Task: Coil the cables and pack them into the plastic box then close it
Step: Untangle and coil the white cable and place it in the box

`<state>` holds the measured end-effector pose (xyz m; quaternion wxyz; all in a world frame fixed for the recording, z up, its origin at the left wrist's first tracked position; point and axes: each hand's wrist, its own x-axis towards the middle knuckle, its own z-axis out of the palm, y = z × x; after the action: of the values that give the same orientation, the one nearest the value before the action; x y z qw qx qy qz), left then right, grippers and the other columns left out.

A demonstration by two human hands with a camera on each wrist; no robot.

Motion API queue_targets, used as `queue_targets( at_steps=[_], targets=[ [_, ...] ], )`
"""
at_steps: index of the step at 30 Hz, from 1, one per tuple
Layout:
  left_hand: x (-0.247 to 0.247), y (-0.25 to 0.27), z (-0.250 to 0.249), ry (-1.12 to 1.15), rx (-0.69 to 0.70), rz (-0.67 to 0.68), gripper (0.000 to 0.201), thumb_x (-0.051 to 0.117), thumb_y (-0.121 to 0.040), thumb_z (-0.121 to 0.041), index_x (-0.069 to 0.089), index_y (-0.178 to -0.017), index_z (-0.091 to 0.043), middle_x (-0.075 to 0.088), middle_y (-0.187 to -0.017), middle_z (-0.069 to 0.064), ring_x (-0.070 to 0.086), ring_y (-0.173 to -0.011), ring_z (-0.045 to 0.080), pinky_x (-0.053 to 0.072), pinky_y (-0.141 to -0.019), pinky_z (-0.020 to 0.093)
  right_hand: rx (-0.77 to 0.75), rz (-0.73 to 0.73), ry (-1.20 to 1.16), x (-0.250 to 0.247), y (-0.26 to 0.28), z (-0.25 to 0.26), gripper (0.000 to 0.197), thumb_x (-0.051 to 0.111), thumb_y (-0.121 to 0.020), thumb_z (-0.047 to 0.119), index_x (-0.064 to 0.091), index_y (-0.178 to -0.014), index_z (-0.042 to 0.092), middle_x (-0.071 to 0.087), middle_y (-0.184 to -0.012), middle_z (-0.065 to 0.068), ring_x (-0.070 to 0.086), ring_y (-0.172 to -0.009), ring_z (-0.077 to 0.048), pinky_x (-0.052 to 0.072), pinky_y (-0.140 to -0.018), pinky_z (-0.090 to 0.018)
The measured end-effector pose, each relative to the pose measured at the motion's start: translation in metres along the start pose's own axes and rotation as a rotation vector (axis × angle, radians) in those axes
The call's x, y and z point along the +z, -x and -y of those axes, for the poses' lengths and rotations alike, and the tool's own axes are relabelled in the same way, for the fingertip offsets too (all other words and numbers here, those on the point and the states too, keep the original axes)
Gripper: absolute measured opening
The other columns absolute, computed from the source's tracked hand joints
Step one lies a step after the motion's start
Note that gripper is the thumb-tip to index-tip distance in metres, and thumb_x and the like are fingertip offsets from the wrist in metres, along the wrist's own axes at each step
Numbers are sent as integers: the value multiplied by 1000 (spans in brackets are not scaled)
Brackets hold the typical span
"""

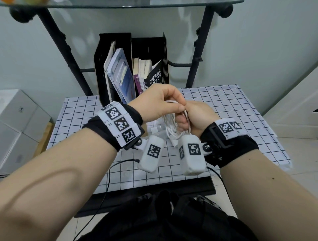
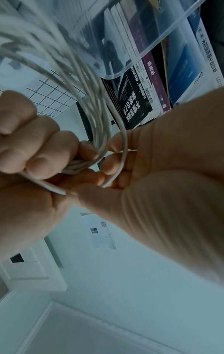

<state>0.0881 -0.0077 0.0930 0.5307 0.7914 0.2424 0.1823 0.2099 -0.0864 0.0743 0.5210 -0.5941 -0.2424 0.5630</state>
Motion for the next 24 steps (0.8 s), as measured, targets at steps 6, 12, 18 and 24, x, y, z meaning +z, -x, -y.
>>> queue_targets(
  at_steps=[6, 12, 18, 24],
  targets=[
    [-1, -2, 1, -21, -14, -81, 14, 77, -76, -12, 65, -82, -16, 59, -66, -9, 51, -59, 1, 47, -61, 15, 3, 14, -57, -1, -1, 0, 27, 47, -93, 14, 46, -67, 11, 31, -40, -4, 19, -35, -12, 15, -49, -27],
    [-1, -1, 0, 24, -8, -114, 12, 74, -78, -4, 63, -83, -5, 62, -64, -2, 56, -53, -2, 43, -52, 10, -3, 41, 108, -5, 1, 3, 54, 39, -98, 50, 52, -67, 8, 26, -40, -1, 17, -33, -13, 21, -43, -21],
    [-7, -4, 6, -33, -1, -158, 9, 75, -79, -14, 70, -84, -9, 65, -72, 4, 55, -64, 13, 47, -60, 24, -27, 116, 173, -6, 6, 4, 53, 45, -92, 60, 49, -67, 13, 23, -42, 3, 14, -35, -10, 20, -40, -17],
    [-12, -5, 12, 12, -39, -146, 4, 71, -83, -16, 69, -85, -13, 61, -57, -14, 51, -51, -5, 42, -52, 11, -58, 127, 153, -4, 5, 1, 43, 48, -97, 46, 46, -68, 14, 26, -39, 5, 17, -32, -8, 22, -36, -15]
  ],
)
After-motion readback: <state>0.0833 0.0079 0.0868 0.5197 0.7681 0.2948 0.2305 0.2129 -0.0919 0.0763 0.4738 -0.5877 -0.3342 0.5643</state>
